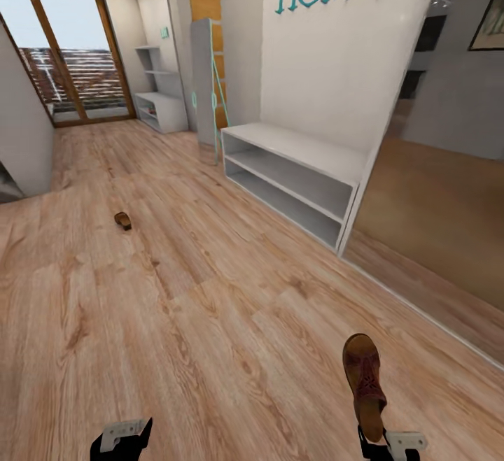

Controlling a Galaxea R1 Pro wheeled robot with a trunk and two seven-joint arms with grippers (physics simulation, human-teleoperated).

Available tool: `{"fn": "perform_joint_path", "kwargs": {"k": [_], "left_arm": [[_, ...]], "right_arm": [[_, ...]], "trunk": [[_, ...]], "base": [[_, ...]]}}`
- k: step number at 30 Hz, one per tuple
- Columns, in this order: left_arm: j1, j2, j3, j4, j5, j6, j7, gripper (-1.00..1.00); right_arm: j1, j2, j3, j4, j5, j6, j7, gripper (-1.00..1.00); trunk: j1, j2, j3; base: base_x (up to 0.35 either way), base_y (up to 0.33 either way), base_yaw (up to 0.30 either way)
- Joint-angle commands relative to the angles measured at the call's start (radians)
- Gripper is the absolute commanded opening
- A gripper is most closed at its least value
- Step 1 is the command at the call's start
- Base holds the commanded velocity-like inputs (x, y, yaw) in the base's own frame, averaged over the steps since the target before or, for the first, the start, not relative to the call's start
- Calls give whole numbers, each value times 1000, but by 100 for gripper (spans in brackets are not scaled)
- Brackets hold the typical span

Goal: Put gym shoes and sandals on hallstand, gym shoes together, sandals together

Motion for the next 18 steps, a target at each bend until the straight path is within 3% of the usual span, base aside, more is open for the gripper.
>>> {"fn": "perform_joint_path", "kwargs": {"k": [1,18], "left_arm": [[-1,-1,8,1,-3,-2,-9,100],[-1,-1,8,9,-4,-2,-9,100]], "right_arm": [[-1,0,-8,0,5,-3,3,-100],[-1,0,-8,0,6,-3,-10,-100]], "trunk": [[0,0,-1],[0,0,-17]], "base": [[339,0,262],[339,0,240]]}}
